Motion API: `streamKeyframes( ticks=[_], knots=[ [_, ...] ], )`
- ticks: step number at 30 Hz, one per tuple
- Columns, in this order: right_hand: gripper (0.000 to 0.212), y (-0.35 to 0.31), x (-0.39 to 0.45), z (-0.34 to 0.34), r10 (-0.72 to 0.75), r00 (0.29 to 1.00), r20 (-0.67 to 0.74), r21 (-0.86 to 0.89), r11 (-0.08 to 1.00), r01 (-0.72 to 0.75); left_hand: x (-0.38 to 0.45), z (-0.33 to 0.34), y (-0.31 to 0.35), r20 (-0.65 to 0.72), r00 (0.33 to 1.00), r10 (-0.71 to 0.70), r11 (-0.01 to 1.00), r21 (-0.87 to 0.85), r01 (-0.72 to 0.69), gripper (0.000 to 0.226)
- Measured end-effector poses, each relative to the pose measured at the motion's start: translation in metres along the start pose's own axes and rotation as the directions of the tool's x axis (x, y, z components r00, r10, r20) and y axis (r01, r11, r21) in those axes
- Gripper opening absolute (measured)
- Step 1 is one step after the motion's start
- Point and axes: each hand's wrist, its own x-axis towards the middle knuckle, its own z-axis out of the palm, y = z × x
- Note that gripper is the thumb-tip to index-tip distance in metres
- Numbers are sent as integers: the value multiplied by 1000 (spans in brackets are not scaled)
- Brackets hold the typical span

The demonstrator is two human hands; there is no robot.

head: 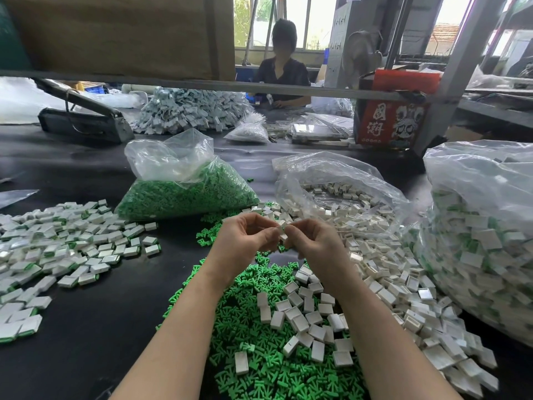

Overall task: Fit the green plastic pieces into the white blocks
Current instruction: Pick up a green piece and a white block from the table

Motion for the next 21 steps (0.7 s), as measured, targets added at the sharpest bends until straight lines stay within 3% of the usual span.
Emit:
streamKeyframes(
  ticks=[4, 8, 10, 14, 21],
  knots=[
    [24, 3, 1, 3, 11, 995, 103, -149, 989, 5, 0, 0, 0, 27, 1000, -13, 999, 38, 12, 9],
    [27, 3, 2, 4, -10, 991, 134, -66, 998, 19, 0, -2, -1, 83, 992, -98, 995, 37, 96, 6],
    [27, 3, 1, 4, -4, 989, 146, -6, 1000, 5, -1, -2, -1, 156, 977, -145, 985, 115, 128, 16],
    [25, 2, 0, 6, 22, 985, 169, 52, 998, -32, -6, 4, 0, 253, 959, -129, 979, 186, 83, 30],
    [35, 6, -1, 11, 78, 983, 164, -93, 994, -63, -6, 5, -2, 243, 962, -123, 973, 218, 70, 27]
  ],
)
